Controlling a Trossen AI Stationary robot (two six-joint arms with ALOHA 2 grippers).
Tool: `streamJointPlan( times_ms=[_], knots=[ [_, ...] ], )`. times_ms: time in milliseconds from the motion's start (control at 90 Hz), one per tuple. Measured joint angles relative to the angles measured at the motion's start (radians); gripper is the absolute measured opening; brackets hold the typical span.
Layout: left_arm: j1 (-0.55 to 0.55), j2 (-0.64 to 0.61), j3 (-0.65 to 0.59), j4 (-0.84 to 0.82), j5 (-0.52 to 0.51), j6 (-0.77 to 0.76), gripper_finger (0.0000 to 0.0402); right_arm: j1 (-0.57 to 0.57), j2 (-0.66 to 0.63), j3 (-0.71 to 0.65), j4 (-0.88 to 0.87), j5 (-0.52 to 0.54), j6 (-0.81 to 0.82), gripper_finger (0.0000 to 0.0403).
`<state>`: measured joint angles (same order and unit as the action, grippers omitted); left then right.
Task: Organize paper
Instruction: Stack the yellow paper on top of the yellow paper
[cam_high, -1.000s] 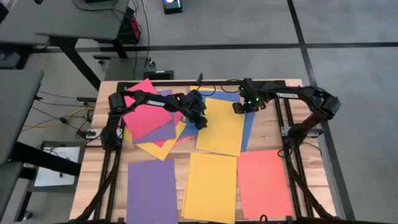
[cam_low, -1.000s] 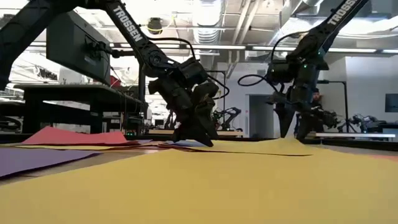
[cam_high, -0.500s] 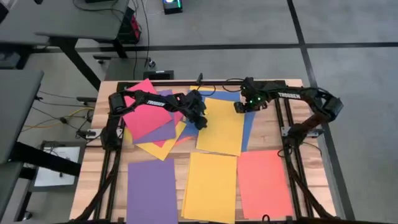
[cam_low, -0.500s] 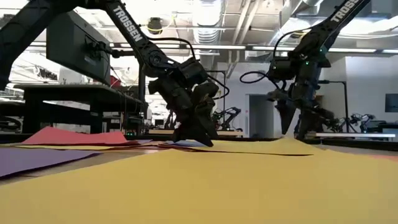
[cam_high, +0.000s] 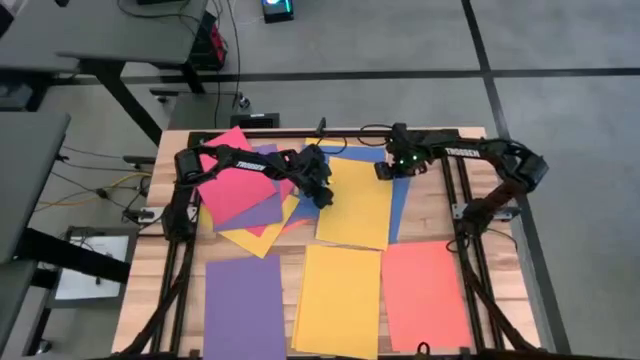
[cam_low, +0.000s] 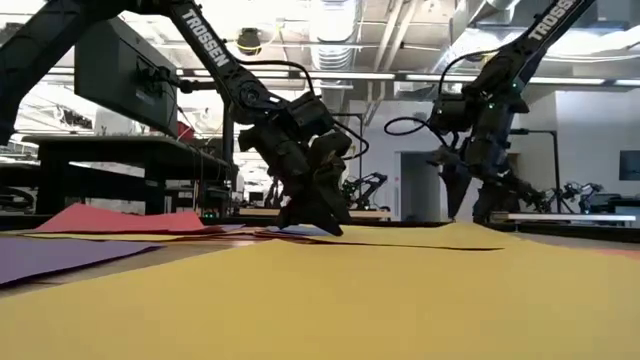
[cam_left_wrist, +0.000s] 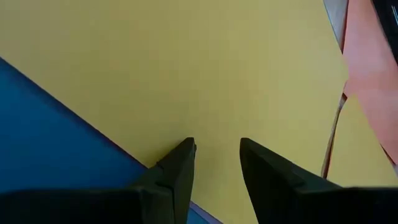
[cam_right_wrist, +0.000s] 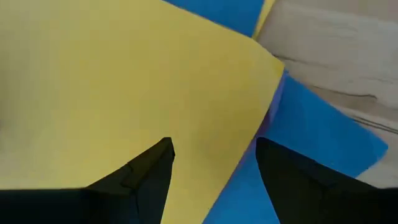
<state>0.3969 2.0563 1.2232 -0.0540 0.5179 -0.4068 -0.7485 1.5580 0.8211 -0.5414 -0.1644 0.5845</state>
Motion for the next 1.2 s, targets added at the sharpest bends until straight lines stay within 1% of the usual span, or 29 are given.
streamJointPlan(
  times_ms=[300,444,644,789,889,978,1044,1122,1200],
  knots=[
    [0.0,0.0,0.0,0.0,0.0,0.0,0.0113,0.016,-0.028,0.0,0.019,-0.028,0.018,0.0218],
    [0.0,0.0,0.0,0.0,0.0,0.0,0.0113,0.015,-0.035,0.0,0.024,-0.064,0.02,0.0218],
    [0.0,0.0,0.0,0.0,0.0,0.0,0.0113,0.038,-0.033,0.0,0.055,-0.076,-0.048,0.0218],
    [0.0,0.0,0.0,0.0,0.0,0.0,0.0113,0.049,-0.033,-0.021,0.115,-0.077,-0.061,0.0218],
    [0.0,0.0,0.0,0.0,0.0,0.0,0.0113,0.048,-0.033,-0.063,0.171,-0.077,-0.027,0.0215],
    [0.0,0.0,0.0,0.001,0.0,0.0,0.0113,0.049,-0.033,-0.091,0.203,-0.077,-0.011,0.02],
    [0.0,0.0,0.0,0.001,0.0,0.0,0.0113,0.05,-0.033,-0.11,0.227,-0.077,-0.009,0.0179],
    [0.0,0.0,0.0,0.001,0.0,0.0,0.0113,0.053,-0.032,-0.128,0.242,-0.077,-0.009,0.0144],
    [0.0,0.0,0.0,0.002,-0.001,0.001,0.0113,0.055,-0.032,-0.134,0.243,-0.077,-0.013,0.0098]
  ],
)
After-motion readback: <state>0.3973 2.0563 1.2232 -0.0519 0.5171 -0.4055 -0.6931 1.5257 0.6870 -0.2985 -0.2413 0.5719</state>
